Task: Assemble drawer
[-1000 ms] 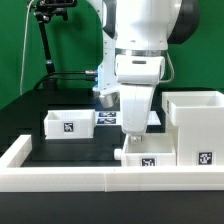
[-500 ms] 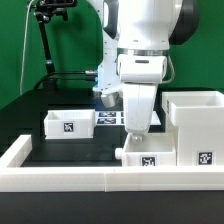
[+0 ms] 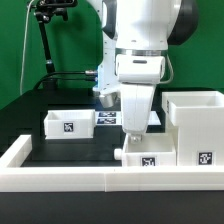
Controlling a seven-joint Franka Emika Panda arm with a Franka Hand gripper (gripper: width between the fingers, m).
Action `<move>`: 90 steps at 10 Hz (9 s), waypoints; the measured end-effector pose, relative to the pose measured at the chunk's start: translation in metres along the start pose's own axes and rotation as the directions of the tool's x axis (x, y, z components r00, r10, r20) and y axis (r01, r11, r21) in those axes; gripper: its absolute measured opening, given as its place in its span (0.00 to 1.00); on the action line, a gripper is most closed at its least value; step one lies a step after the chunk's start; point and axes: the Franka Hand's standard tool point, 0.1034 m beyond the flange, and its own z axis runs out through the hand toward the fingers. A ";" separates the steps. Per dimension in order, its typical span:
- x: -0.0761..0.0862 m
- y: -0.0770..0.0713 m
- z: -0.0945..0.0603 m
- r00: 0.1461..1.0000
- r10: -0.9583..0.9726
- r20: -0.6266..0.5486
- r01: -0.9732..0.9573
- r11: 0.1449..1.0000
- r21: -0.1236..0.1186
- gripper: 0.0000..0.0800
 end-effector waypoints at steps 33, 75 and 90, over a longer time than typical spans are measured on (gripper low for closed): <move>-0.011 0.004 -0.004 0.985 -0.143 0.092 0.147 0.989 -0.033 0.06; -0.009 0.000 0.001 0.977 -0.185 0.110 0.195 0.977 -0.090 0.06; -0.015 0.001 0.001 0.961 -0.251 0.117 0.267 0.952 -0.147 0.06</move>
Offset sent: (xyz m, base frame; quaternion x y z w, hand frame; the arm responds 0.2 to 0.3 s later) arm -0.0050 0.0117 -0.0012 -0.0268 -0.0248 -0.1445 0.9888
